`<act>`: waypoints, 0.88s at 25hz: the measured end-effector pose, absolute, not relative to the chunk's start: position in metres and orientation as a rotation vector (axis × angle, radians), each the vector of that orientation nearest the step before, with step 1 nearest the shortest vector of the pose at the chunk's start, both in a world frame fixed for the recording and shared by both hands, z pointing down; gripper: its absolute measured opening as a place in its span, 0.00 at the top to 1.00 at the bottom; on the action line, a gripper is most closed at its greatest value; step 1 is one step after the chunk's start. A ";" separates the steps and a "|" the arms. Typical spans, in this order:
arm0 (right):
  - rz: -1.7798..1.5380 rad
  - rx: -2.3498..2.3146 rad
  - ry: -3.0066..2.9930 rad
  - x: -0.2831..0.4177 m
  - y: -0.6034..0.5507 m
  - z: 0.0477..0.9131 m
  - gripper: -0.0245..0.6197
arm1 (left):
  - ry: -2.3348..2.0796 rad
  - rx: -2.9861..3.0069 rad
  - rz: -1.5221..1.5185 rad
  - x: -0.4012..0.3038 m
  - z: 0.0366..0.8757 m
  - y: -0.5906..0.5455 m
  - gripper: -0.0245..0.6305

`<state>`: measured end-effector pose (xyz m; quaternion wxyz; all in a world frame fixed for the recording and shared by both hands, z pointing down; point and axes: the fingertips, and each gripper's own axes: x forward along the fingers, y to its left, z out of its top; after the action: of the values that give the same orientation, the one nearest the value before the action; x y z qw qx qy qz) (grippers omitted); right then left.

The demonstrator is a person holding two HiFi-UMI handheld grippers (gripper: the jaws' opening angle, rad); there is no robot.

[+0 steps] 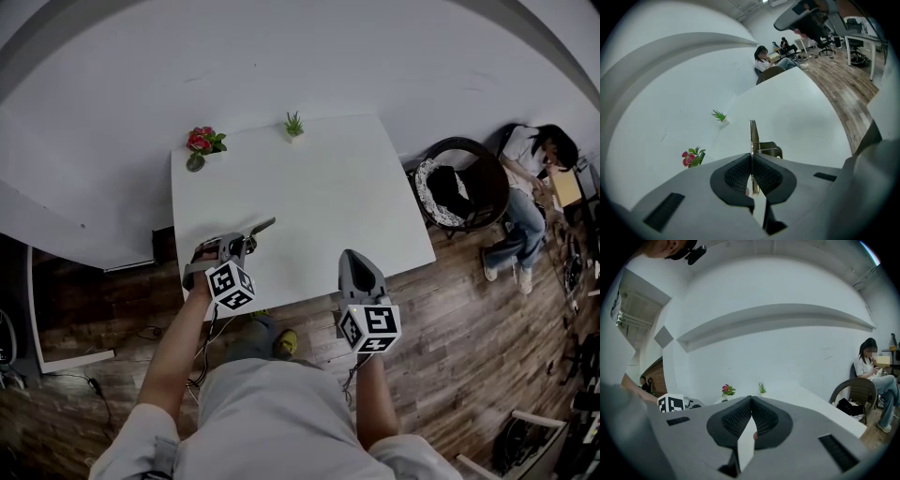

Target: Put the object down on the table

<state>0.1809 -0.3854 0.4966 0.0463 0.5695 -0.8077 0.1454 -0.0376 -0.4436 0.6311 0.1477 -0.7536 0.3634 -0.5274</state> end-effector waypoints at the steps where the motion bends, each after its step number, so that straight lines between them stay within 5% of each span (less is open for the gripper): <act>1: 0.444 1.739 -2.463 0.181 -0.386 0.497 0.95 | 1.032 -2.159 -1.532 -0.038 0.635 -0.445 0.93; 22: 0.468 1.743 -2.408 0.185 -0.383 0.510 0.95 | 0.856 -2.048 -1.721 -0.033 0.695 -0.441 0.93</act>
<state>0.1849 -0.3827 0.5100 0.0662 0.5780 -0.7984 0.1552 -0.0331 -0.4415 0.6951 0.1655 -0.7192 0.3004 -0.6042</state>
